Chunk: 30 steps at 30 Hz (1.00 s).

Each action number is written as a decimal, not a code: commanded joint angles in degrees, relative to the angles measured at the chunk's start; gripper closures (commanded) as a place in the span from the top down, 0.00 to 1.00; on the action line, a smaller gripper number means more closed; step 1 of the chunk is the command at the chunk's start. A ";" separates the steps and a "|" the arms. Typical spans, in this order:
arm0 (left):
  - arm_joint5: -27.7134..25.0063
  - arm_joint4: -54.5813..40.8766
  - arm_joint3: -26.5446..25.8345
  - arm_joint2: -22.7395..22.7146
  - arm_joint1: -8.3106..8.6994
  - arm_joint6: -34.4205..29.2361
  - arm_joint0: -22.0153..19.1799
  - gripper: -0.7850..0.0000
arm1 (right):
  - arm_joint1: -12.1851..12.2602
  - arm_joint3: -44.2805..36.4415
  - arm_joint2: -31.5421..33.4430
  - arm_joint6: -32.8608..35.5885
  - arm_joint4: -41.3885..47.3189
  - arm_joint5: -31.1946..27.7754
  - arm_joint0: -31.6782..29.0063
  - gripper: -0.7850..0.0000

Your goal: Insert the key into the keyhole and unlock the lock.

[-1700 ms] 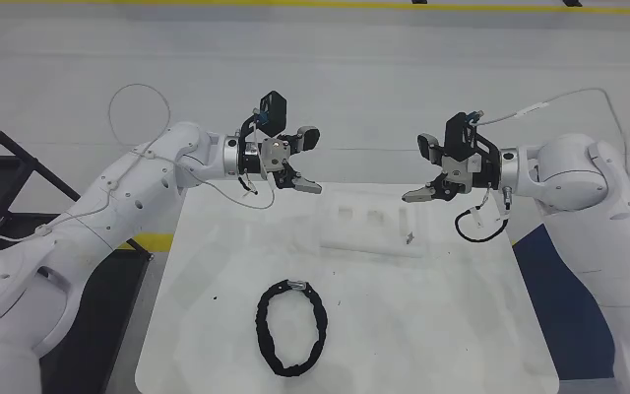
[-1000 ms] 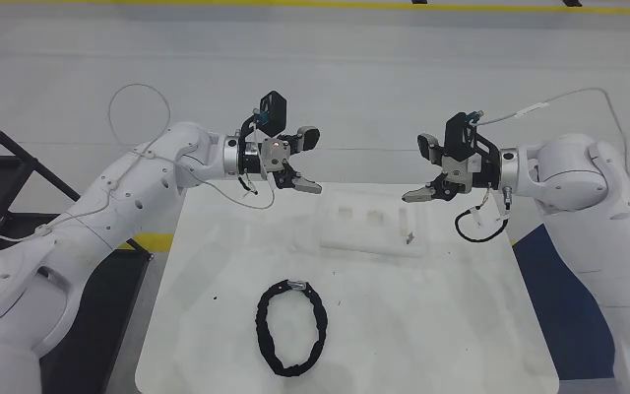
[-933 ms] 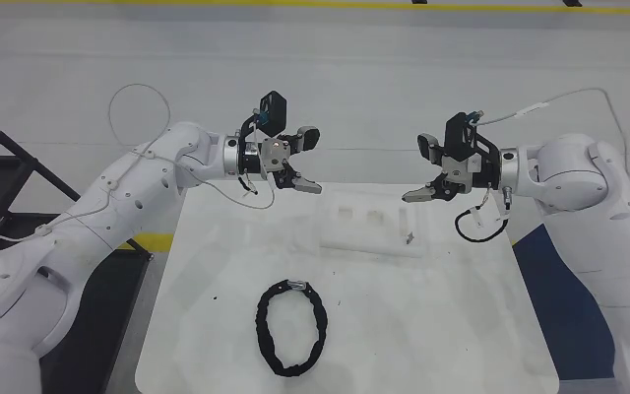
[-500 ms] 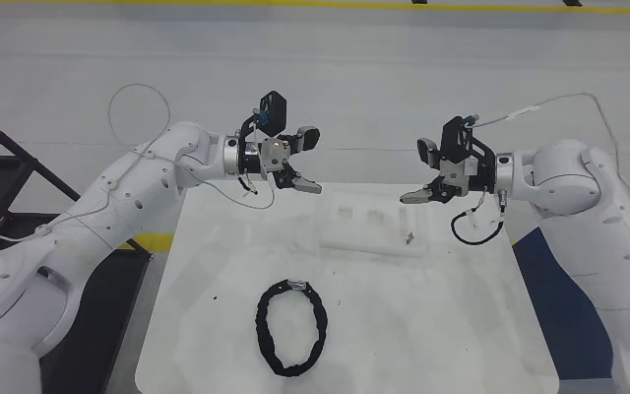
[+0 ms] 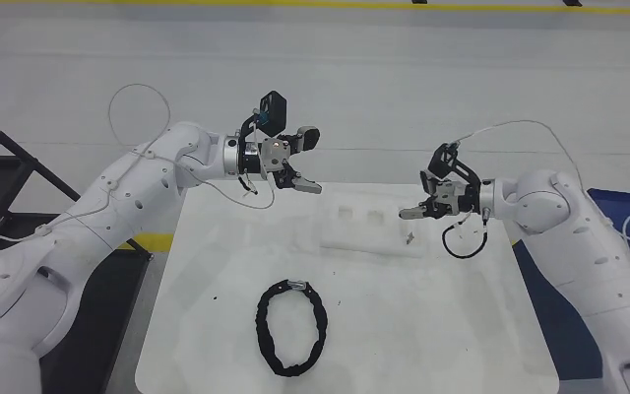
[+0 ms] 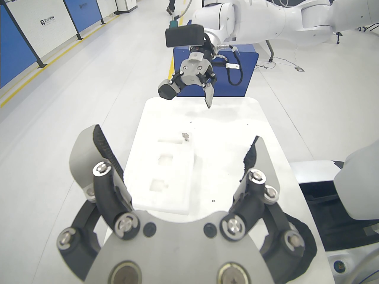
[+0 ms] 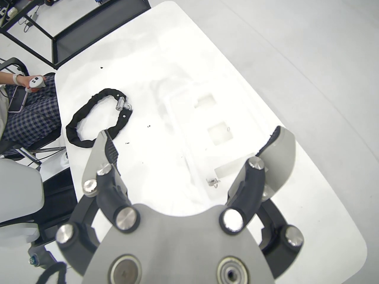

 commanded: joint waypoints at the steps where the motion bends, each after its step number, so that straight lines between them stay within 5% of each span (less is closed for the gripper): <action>1: 0.00 -0.01 0.00 0.00 0.00 0.00 0.00 1.00 | -0.08 0.80 -0.51 0.70 -0.07 1.40 -0.20 1.00; 15: 0.00 -0.01 0.00 0.00 0.00 0.00 0.00 1.00 | -2.67 8.15 -5.66 4.11 7.25 18.35 -0.43 1.00; 30: 0.00 -0.01 0.00 0.00 0.00 0.00 0.00 1.00 | -6.46 9.36 -13.02 6.37 2.08 36.41 0.70 1.00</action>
